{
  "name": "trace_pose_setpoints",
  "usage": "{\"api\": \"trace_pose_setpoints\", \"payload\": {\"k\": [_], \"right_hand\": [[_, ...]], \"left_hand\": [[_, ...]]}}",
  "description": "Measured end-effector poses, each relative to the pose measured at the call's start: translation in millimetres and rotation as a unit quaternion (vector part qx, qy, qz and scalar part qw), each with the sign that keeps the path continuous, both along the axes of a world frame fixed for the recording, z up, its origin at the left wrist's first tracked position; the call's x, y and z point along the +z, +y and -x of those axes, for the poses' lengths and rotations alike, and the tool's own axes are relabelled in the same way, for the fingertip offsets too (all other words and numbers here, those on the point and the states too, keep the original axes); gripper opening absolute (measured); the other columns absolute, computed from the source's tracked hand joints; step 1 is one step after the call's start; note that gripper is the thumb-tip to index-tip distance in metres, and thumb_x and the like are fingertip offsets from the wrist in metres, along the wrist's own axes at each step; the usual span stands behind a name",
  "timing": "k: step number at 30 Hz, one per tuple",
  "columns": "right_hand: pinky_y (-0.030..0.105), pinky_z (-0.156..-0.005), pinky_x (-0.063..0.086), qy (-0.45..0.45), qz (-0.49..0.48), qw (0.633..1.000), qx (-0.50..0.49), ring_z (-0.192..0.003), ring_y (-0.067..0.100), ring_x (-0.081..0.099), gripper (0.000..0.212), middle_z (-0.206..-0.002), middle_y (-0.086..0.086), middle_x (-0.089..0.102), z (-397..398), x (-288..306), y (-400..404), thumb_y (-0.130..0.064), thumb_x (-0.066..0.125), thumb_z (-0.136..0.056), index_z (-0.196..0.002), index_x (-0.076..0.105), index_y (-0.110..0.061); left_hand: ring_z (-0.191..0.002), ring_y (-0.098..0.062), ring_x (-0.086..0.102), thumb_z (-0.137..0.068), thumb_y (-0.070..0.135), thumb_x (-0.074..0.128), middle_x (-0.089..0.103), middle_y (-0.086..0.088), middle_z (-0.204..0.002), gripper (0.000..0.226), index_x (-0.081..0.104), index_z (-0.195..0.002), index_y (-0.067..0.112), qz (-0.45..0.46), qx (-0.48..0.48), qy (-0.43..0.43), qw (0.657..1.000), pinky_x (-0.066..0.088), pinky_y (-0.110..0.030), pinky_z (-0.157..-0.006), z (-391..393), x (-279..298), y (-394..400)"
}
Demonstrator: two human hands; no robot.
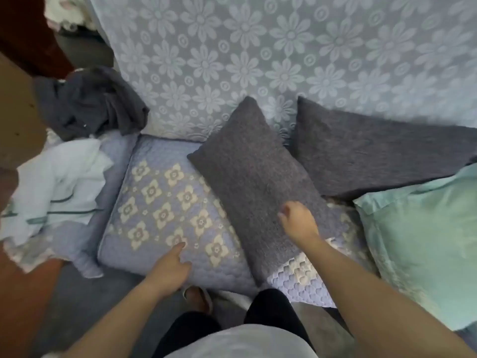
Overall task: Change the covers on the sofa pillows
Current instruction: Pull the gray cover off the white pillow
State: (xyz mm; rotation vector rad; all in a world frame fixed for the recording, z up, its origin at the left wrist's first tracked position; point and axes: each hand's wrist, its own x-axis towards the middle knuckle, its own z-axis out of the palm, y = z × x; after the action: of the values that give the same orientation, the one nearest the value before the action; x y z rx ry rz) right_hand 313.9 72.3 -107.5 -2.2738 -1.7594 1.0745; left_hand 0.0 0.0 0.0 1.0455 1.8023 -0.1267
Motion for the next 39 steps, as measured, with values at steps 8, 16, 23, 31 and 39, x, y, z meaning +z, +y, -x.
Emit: {"api": "trace_pose_setpoints", "payload": {"k": [8, 16, 23, 31, 39], "right_hand": [[0.048, -0.098, 0.037, -0.073, -0.145, 0.983, -0.09, -0.119, 0.034, 0.043, 0.045, -0.128, 0.009, 0.052, 48.5, -76.0, 59.7, -0.041, 0.066, -0.093, -0.13, 0.058, -0.017], [0.04, -0.085, 0.044, 0.076, -0.229, 0.934, -0.263, -0.093, 0.02, 0.055, 0.01, -0.087, -0.005, 0.064, 43.0, -102.3, 73.4, -0.028, 0.071, -0.09, -0.084, 0.072, -0.021], [0.029, -0.066, 0.049, 0.142, -0.089, 0.889, -0.426, -0.071, 0.009, 0.063, 0.016, -0.077, -0.006, 0.069, -25.5, -79.8, -31.8, -0.031, 0.07, -0.093, -0.079, 0.07, -0.024], [0.037, -0.071, 0.044, 0.176, -0.046, 0.831, -0.525, -0.072, 0.02, 0.053, 0.041, -0.079, 0.002, 0.06, -19.7, -101.2, -63.1, -0.041, 0.045, -0.105, -0.08, 0.063, -0.014], [0.035, -0.092, 0.047, 0.31, 0.001, 0.754, -0.58, -0.114, 0.02, 0.059, 0.023, -0.117, -0.002, 0.062, 4.5, -99.7, -71.9, -0.028, 0.06, -0.1, -0.096, 0.069, -0.007]], "left_hand": [[-0.079, -0.011, 0.056, -0.102, 0.02, 0.052, 0.059, 0.002, -0.09, 0.055, 0.033, -0.154, 0.021, 0.005, 0.059, -0.013, 0.998, 0.048, -0.023, -0.074, -16.9, -92.3, 18.2], [-0.088, -0.021, 0.064, -0.102, 0.025, 0.052, 0.064, -0.003, -0.099, 0.053, 0.035, -0.152, 0.026, 0.044, 0.019, -0.032, 0.998, 0.05, -0.025, -0.075, -37.9, -167.6, 66.7], [-0.119, -0.024, 0.056, -0.093, 0.06, 0.059, 0.055, -0.006, -0.134, 0.07, 0.039, -0.149, 0.023, 0.069, 0.29, -0.212, 0.931, 0.047, -0.042, -0.097, -70.8, -204.7, 131.3], [-0.11, -0.035, 0.065, -0.069, 0.071, 0.078, 0.062, -0.009, -0.134, 0.099, 0.049, -0.142, 0.012, 0.017, 0.382, -0.23, 0.895, 0.054, -0.066, -0.089, -97.2, -233.1, 164.3], [-0.112, -0.024, 0.064, -0.1, 0.052, 0.054, 0.063, -0.002, -0.128, 0.061, 0.052, -0.139, 0.005, -0.064, 0.487, -0.134, 0.861, 0.056, -0.042, -0.098, -62.6, -167.8, 51.8]]}}
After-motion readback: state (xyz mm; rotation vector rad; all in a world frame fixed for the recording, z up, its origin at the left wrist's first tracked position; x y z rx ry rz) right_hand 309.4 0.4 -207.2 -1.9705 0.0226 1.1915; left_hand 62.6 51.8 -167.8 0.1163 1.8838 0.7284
